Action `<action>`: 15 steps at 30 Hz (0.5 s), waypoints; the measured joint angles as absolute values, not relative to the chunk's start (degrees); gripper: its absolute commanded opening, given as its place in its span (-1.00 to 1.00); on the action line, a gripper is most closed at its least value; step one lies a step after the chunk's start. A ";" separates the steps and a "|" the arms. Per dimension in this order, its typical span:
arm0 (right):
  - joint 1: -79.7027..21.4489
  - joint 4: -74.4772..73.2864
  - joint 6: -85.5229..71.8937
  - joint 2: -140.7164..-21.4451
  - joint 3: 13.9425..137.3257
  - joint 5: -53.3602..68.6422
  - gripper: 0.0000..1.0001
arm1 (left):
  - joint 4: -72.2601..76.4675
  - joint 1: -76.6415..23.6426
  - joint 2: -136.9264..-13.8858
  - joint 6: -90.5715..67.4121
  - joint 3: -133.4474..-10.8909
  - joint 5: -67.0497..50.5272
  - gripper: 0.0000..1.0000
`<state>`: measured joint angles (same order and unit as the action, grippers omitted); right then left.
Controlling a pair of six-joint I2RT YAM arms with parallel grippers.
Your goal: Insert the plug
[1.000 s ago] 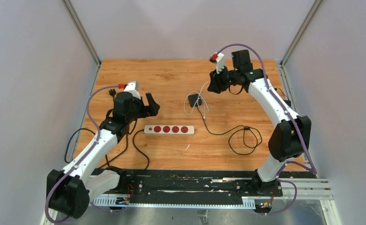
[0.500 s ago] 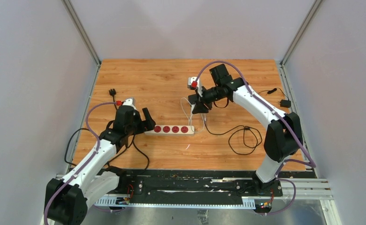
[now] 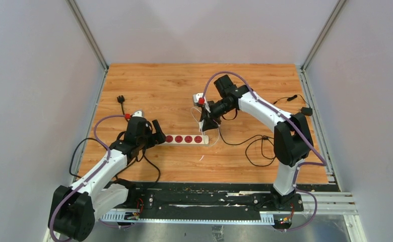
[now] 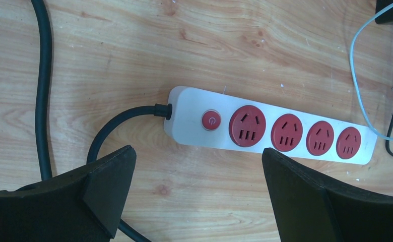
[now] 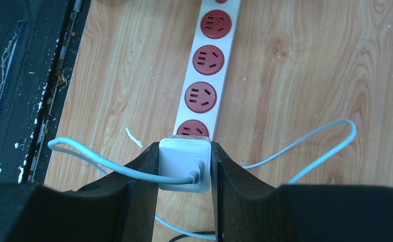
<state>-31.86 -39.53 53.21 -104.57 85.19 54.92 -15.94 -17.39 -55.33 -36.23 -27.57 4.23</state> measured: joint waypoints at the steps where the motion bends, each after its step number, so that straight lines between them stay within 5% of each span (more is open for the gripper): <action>1: -32.12 -39.59 53.65 -104.68 85.19 55.46 -1.00 | -15.90 -17.39 -55.55 -36.32 -27.44 4.23 0.99; 15: -35.40 -40.32 55.09 -108.77 85.95 54.83 -1.00 | -12.82 -14.96 -57.65 -36.49 -26.33 2.52 0.91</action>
<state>-35.40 -40.32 55.09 -108.77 85.95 54.83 -12.82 -14.96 -57.65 -36.49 -26.33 2.52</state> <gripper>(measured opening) 0.414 0.975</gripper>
